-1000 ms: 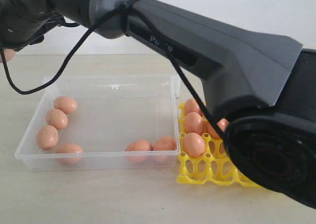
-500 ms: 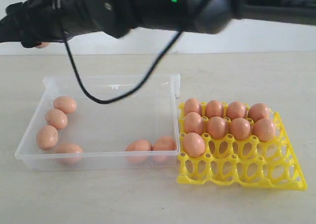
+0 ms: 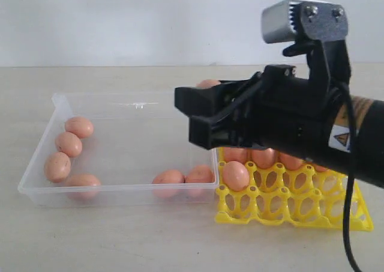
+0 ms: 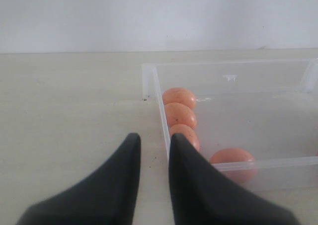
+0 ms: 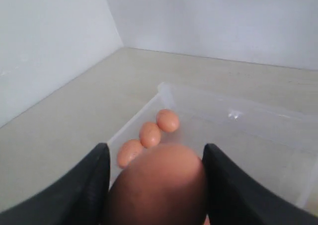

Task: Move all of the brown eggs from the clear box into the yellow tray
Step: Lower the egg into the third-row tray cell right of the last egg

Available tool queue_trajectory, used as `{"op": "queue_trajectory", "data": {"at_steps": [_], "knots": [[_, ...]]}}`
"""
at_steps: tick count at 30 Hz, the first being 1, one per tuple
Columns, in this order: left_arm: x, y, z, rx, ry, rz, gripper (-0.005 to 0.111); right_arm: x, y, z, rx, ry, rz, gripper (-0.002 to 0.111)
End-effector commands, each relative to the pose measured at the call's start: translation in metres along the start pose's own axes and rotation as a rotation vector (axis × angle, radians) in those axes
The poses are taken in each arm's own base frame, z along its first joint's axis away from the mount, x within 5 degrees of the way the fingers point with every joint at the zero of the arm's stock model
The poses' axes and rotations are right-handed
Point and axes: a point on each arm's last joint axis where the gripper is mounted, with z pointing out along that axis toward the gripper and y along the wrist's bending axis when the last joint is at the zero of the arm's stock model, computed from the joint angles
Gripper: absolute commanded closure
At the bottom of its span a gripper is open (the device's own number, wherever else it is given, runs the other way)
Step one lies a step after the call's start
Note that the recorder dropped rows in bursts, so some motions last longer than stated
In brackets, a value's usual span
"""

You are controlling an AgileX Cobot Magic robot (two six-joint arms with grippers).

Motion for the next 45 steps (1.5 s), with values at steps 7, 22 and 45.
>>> {"op": "queue_trajectory", "data": {"at_steps": [7, 22, 45], "knots": [[-0.001, 0.000, 0.000, 0.005, -0.005, -0.015, 0.085, -0.028, -0.107, -0.018, 0.283, -0.129, 0.052, 0.108], [-0.001, 0.000, 0.000, 0.005, -0.005, -0.015, 0.085, -0.051, -0.149, -0.010, -0.248, -0.117, 0.161, 0.108], [-0.001, 0.000, 0.000, 0.005, -0.005, -0.015, 0.085, 0.075, -0.158, 0.015, -0.037, 0.263, -0.175, 0.108]]}}
